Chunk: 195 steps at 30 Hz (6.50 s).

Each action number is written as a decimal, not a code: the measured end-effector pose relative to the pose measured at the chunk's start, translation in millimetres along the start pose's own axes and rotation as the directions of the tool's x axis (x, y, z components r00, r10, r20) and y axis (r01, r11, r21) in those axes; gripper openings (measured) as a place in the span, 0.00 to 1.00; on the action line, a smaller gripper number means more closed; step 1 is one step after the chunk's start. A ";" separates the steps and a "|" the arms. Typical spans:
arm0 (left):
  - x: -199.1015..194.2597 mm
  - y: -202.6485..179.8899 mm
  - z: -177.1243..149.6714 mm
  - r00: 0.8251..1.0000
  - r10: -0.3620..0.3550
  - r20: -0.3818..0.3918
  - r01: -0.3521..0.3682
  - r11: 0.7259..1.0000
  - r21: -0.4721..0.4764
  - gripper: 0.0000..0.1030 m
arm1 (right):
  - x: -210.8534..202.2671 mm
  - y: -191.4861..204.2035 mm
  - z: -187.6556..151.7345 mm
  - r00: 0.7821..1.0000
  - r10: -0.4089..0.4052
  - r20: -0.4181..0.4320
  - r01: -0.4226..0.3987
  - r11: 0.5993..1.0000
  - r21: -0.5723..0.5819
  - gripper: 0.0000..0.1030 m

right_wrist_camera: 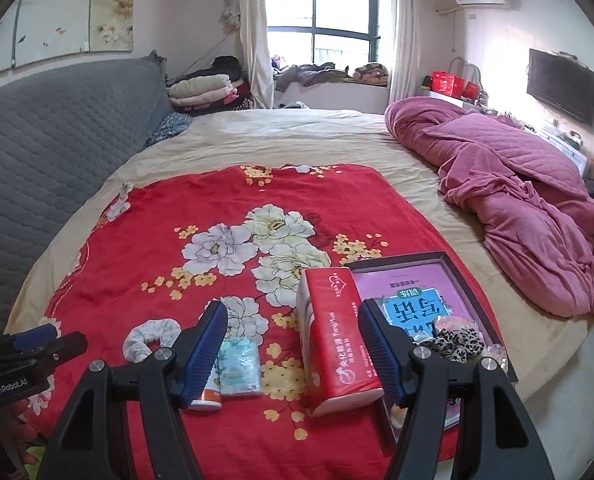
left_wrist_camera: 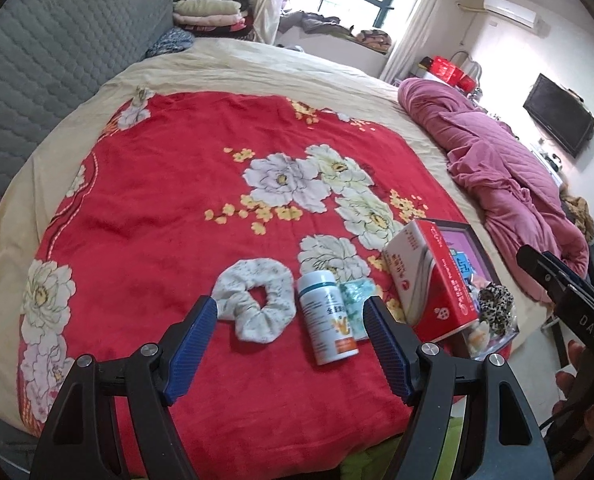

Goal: Organize soft objects
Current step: 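Move both tools back from the tray toward the white scrunchie and tissue pack, then grasp the white floral scrunchie with the left gripper while the right gripper grasps the green tissue pack, then lift the white scrunchie and green tissue pack and carry both over the tray, then lower both items into the tray and open both grippers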

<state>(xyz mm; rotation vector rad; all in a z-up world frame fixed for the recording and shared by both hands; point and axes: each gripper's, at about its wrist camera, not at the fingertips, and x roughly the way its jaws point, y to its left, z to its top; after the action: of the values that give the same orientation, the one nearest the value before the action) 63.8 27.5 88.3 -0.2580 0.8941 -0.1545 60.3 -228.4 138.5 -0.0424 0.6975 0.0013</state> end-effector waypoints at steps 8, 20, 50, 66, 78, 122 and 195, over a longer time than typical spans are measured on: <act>7.0 12.7 -8.0 1.000 0.007 -0.020 -0.007 1.000 -0.016 0.75 | 11.5 12.1 -5.4 0.999 -0.002 -0.032 0.001 1.000 -0.029 0.65; 45.2 36.3 -25.8 0.995 0.024 -0.093 -0.029 0.998 -0.054 0.75 | 63.3 30.1 -34.7 0.989 -0.009 -0.149 -0.002 0.997 -0.078 0.65; 128.5 59.5 -35.2 0.977 0.001 -0.212 -0.018 0.997 -0.080 0.75 | 182.6 64.6 -83.2 0.916 0.041 -0.398 -0.099 0.987 -0.127 0.65; 156.4 63.5 -27.5 0.976 0.024 -0.218 -0.045 0.995 -0.091 0.75 | 208.6 59.1 -88.6 0.907 0.093 -0.412 -0.120 0.992 -0.041 0.57; 169.0 61.1 -22.0 0.979 0.057 -0.196 -0.077 0.993 -0.094 0.73 | 190.6 56.3 -79.4 0.927 0.106 -0.360 -0.133 0.990 -0.052 0.45; 70.1 -118.1 11.3 0.987 -0.153 -0.041 0.157 0.980 0.126 0.16 | 45.7 -90.7 -19.4 0.999 0.014 -0.046 -0.007 0.989 0.150 0.45; 197.0 -324.2 -42.2 0.937 -0.193 -0.291 0.292 0.889 0.353 0.17 | 194.0 -286.4 -39.4 0.935 -0.014 -0.355 0.123 0.950 0.287 0.50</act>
<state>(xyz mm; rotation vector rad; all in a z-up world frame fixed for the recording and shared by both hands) 144.0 -336.9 8.1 0.0279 1.0553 -0.6072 188.1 -518.6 -5.2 0.2365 1.0459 -0.1870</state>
